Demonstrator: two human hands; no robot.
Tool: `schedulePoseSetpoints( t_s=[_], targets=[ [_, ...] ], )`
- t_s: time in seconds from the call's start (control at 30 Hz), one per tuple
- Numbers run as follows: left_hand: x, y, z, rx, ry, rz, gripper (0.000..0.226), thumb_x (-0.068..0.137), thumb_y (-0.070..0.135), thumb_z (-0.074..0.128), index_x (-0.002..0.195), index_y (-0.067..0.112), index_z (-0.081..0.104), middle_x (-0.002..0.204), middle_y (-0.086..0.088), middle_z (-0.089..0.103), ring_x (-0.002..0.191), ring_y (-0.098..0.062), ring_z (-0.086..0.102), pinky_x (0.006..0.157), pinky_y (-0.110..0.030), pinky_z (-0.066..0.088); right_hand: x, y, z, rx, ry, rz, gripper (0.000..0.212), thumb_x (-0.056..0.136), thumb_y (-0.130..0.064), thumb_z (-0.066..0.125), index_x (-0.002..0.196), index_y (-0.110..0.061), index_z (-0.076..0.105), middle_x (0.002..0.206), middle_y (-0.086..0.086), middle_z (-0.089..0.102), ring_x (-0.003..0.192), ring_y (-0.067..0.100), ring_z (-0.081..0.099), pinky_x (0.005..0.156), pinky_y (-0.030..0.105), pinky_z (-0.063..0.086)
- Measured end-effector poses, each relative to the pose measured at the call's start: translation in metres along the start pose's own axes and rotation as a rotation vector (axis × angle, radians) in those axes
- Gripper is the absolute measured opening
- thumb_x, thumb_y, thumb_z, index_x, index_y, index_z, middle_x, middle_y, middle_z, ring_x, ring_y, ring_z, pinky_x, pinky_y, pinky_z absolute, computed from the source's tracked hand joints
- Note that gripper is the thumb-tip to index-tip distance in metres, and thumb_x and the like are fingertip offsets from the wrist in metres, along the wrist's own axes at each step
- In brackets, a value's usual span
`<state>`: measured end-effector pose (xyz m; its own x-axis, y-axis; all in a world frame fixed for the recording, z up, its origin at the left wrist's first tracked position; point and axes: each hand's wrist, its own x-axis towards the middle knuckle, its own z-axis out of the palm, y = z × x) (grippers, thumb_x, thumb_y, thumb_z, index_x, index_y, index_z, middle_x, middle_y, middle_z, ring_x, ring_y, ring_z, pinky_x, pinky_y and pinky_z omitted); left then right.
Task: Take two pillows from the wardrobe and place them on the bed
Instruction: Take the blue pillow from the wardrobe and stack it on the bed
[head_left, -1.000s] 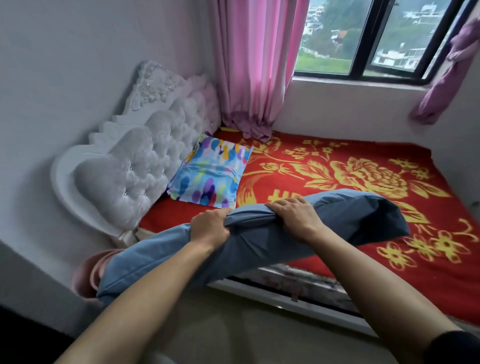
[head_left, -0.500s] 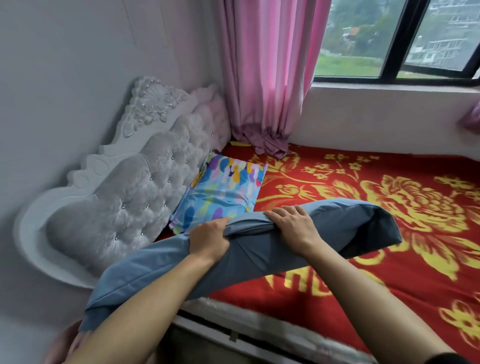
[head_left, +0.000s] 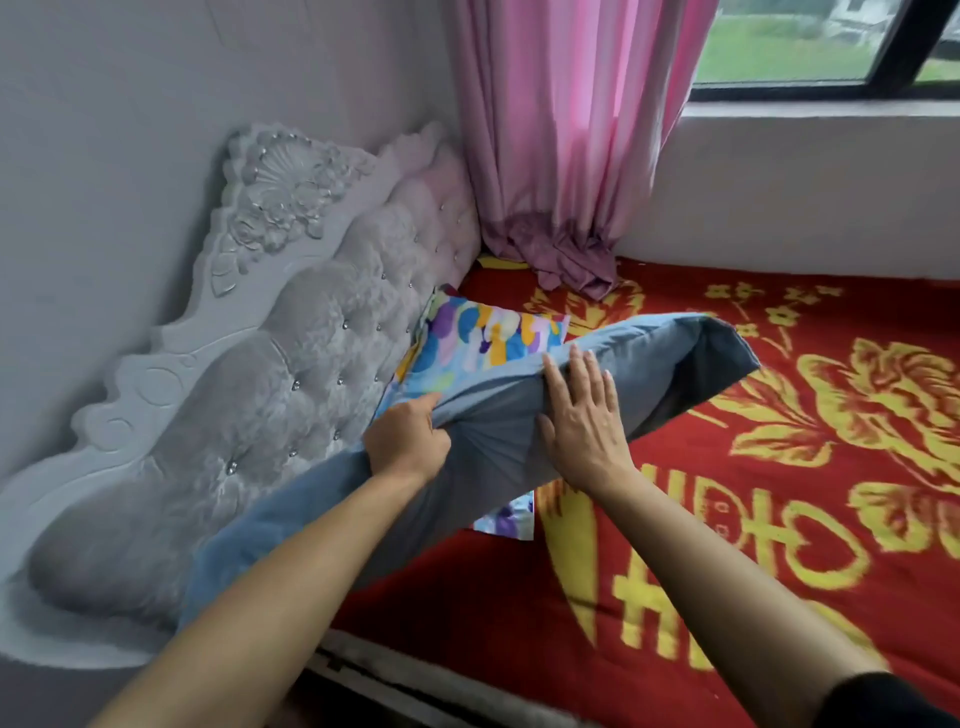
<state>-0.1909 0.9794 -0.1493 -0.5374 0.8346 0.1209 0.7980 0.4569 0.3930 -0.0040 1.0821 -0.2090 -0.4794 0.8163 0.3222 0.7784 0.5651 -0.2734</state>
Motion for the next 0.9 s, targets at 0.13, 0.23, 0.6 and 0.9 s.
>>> schedulePoseSetpoints(
  t_s=[0.13, 0.23, 0.6, 0.9],
  targets=[
    [0.072, -0.023, 0.017, -0.145, -0.055, -0.018, 0.036, 0.074, 0.012, 0.059, 0.106, 0.021, 0.071, 0.083, -0.008, 0.071, 0.087, -0.034, 0.064, 0.07, -0.037, 0.052, 0.029, -0.01, 0.051, 0.146, -0.026, 0.352, 0.093, 0.09, -0.048, 0.056, 0.155, -0.01, 0.002, 0.161, 0.025, -0.002, 0.149, 0.039, -0.001, 0.121, 0.048, 0.009],
    [0.122, -0.035, 0.035, -0.286, -0.14, -0.012, 0.031, 0.076, 0.02, 0.063, 0.105, 0.025, 0.072, 0.069, -0.001, 0.066, 0.078, -0.029, 0.065, 0.061, -0.03, 0.046, 0.047, -0.012, 0.093, 0.296, -0.188, 0.636, 0.09, 0.093, -0.055, 0.047, 0.155, -0.015, -0.004, 0.161, 0.022, -0.007, 0.15, 0.035, -0.003, 0.122, 0.044, 0.006],
    [0.257, -0.067, 0.102, -1.3, -0.514, -0.371, 0.025, 0.074, -0.004, 0.073, 0.094, 0.01, 0.073, 0.083, -0.009, 0.073, 0.072, -0.022, 0.067, 0.075, -0.034, 0.057, 0.137, -0.022, 0.176, 0.505, 0.127, 0.786, 0.078, 0.094, -0.058, 0.038, 0.156, -0.023, 0.005, 0.161, 0.017, 0.016, 0.148, 0.029, 0.017, 0.119, 0.036, 0.014],
    [0.322, -0.208, 0.265, -0.571, -0.446, -0.32, 0.054, 0.082, 0.038, 0.066, 0.128, 0.011, 0.056, 0.121, -0.006, 0.064, 0.111, -0.027, 0.062, 0.096, -0.036, 0.05, 0.145, -0.004, 0.36, 0.192, -0.417, 0.539, 0.074, 0.092, -0.066, 0.027, 0.155, -0.029, 0.014, 0.163, 0.018, 0.005, 0.148, 0.038, 0.009, 0.12, 0.048, 0.014]
  ],
)
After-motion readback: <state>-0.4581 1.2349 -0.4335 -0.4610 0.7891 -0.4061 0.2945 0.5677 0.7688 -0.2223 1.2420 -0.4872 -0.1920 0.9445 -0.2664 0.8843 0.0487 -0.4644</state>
